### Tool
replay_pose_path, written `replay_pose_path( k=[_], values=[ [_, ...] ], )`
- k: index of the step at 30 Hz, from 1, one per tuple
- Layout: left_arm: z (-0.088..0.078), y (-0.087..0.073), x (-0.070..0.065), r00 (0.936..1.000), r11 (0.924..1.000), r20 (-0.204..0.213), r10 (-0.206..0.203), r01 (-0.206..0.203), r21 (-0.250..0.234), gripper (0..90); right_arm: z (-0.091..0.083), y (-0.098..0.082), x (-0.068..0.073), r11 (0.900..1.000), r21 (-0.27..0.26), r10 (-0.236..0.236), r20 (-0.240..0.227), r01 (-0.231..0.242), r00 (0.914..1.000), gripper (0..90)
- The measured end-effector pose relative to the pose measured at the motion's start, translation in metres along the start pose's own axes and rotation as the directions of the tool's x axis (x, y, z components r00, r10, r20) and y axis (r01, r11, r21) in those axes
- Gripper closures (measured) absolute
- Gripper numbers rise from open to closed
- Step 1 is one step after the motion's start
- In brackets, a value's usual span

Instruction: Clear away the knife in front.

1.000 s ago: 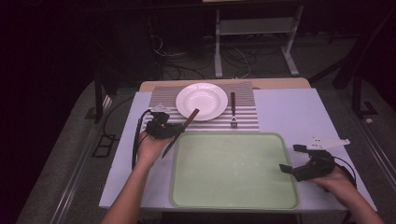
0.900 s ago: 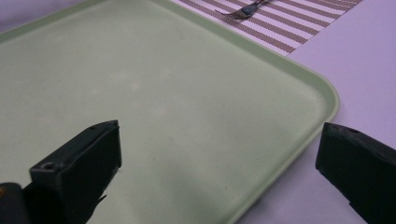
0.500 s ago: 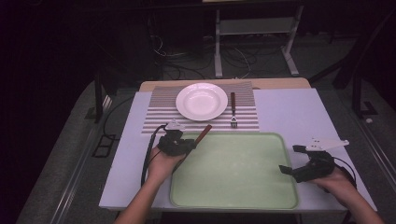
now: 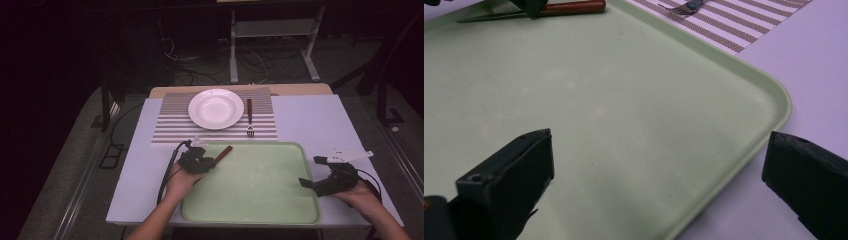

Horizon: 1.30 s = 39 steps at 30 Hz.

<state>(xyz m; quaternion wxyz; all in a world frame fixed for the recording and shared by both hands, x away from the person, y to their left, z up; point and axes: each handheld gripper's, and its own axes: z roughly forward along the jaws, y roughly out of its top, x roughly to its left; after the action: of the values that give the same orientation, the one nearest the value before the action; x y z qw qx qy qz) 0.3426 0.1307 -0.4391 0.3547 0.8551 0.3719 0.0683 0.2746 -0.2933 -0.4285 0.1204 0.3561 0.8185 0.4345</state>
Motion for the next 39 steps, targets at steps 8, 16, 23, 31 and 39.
replay_pose_path(
  k=[8, 16, 23, 31, 39],
  values=[
    [-0.004, 0.010, -0.005, 0.9987, 0.9969, 0.029, 0.043, -0.041, -0.067, 75.5, 0.001, 0.000, 0.000, 1.000, 0.002, -0.002, -0.001, 0.002, 1.0000, 0.3],
    [0.008, 0.020, -0.008, 0.9898, 0.9941, 0.104, 0.097, -0.091, -0.058, 89.4, 0.002, 0.000, 0.000, 1.000, 0.005, -0.005, -0.004, 0.005, 1.0000, 0.3],
    [0.021, 0.023, -0.008, 0.9886, 0.9924, 0.087, 0.123, -0.122, -0.013, 89.4, 0.003, 0.000, 0.000, 1.000, 0.008, -0.001, -0.004, 0.001, 1.0000, 0.3],
    [0.019, 0.018, 0.003, 0.9936, 0.9958, 0.068, 0.091, -0.091, 0.004, 89.4, 0.002, 0.000, 0.000, 1.000, 0.007, 0.001, -0.004, -0.001, 1.0000, 0.4],
    [0.009, 0.011, 0.015, 0.9969, 0.9981, 0.049, 0.062, -0.062, 0.004, 89.4, 0.001, 0.000, 0.000, 1.000, 0.006, 0.001, -0.003, -0.001, 1.0000, 0.4]
  ],
)
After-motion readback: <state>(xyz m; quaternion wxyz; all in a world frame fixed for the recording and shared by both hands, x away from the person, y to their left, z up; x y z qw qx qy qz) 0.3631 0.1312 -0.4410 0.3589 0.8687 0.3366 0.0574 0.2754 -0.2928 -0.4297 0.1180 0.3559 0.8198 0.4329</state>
